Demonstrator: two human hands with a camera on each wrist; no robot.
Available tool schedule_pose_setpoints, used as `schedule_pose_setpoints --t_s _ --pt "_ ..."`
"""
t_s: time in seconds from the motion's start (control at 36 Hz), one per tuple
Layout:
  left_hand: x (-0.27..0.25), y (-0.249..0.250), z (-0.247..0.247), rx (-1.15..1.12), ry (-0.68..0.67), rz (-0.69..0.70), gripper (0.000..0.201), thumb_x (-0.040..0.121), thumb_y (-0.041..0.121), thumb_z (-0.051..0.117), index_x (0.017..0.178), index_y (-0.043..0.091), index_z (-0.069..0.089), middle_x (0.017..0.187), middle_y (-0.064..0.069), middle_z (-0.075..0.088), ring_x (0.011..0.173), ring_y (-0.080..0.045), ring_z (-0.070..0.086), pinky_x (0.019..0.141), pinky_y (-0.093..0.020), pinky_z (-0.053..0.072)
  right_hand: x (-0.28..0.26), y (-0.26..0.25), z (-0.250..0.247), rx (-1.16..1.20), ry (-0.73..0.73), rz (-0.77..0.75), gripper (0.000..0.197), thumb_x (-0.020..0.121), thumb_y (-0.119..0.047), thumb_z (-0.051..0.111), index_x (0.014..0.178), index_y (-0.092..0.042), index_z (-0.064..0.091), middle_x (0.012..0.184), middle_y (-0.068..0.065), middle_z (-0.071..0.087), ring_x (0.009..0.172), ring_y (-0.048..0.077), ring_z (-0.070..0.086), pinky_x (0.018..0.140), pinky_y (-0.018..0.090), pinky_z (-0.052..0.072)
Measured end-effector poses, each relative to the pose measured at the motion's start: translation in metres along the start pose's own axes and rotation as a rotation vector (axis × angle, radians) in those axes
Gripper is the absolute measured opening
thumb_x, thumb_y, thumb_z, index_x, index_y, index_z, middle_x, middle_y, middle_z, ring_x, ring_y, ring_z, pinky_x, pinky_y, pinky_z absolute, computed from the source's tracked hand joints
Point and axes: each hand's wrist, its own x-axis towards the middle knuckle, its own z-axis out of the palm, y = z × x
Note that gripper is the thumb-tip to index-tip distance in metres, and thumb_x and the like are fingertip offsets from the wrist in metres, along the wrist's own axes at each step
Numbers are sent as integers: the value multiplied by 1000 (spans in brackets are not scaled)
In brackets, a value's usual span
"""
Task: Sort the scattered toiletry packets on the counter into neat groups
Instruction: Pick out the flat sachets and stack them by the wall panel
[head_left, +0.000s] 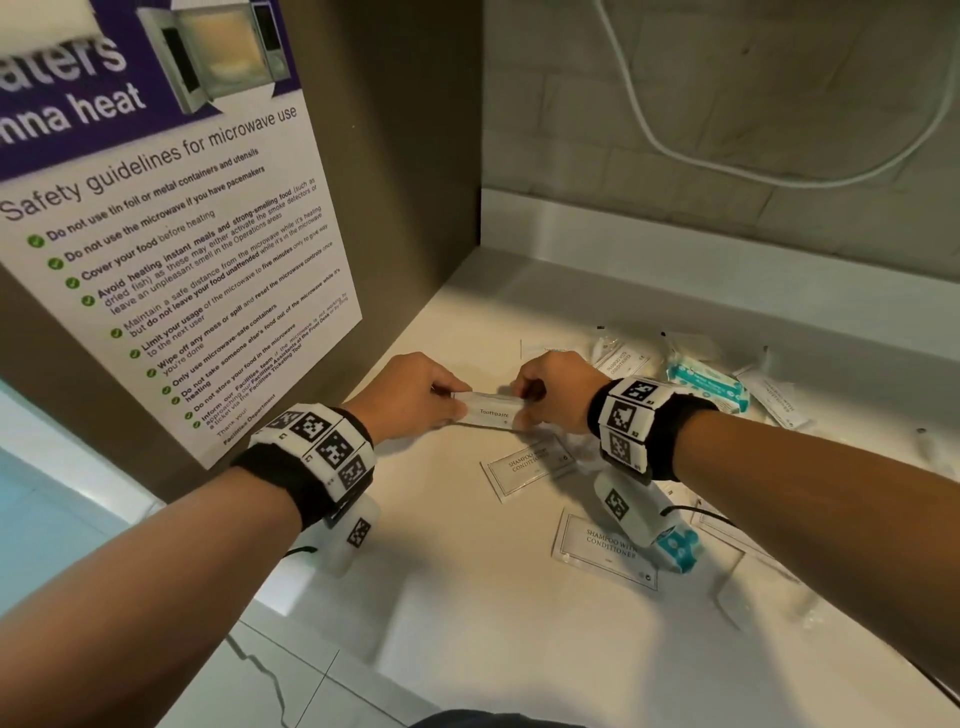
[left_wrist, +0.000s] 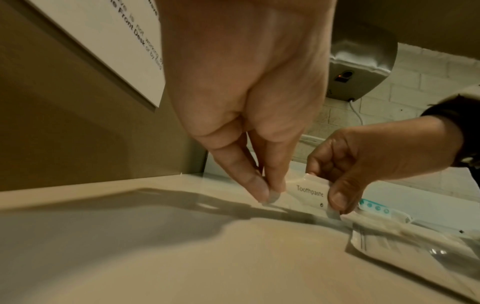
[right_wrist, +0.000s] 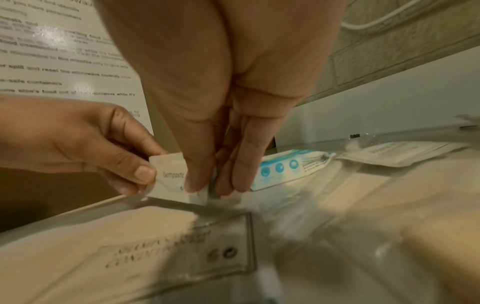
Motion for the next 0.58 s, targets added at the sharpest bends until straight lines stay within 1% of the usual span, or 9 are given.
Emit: schedule_pose_setpoints --t_s 0.06,0.11,0.19,0.25,0.31,0.42,0.5,0.56,0.58 --pt "2 3 -4 -38 21 12 32 84 4 71 116 7 71 96 -6 73 71 -14 67 62 -10 54 1 2 -4 35 22 14 18 75 -17 77 92 -17 70 81 -12 61 81 12 59 74 21 47" --pt "4 7 -9 -39 43 29 33 88 7 68 121 8 68 105 -2 71 83 -13 66 67 -7 51 3 3 -10 62 38 21 17 76 -18 77 91 -18 70 82 -9 64 78 11 59 66 16 45" --pt "9 15 -16 -47 68 44 34 93 13 62 127 10 64 119 0 65 105 -13 62 91 -16 47 9 4 -24 113 35 31 24 76 -19 79 97 -14 69 89 -2 66 79 13 59 63 14 44" --pt "14 21 -20 -80 71 46 36 95 14 60 131 9 61 130 -2 61 116 -16 59 103 -27 44 16 4 -33 188 20 74 27 76 -18 79 100 -13 68 94 1 69 84 17 64 72 22 53" --pt "22 26 -22 -143 63 29 38 96 13 57 135 9 57 130 -4 61 108 -16 61 103 -37 48 23 5 -40 323 3 117 29 77 -12 79 103 -10 66 95 5 70 81 19 69 78 30 59" --pt "39 32 -26 -322 62 -77 44 95 8 59 138 13 51 93 2 53 68 -15 58 84 -55 56 37 2 -50 515 36 191 26 77 -1 77 94 -10 59 85 7 63 68 20 67 71 31 61" --pt "55 36 -29 -337 123 -120 40 92 3 60 131 12 54 86 2 56 67 -16 60 77 -46 58 53 3 -52 594 58 242 28 76 3 76 85 -12 54 78 8 64 70 25 70 70 34 61" --pt "66 37 -29 -304 166 -144 33 91 3 62 123 9 60 88 -2 63 68 -15 63 77 -42 58 62 2 -52 599 46 273 25 77 2 76 90 -9 57 84 11 69 79 28 72 75 37 61" --pt "72 36 -29 -291 179 -156 30 90 3 62 119 7 62 89 -3 65 70 -17 64 79 -42 58 67 1 -52 598 43 284 25 77 2 75 94 -7 59 88 12 69 78 27 72 71 33 62"
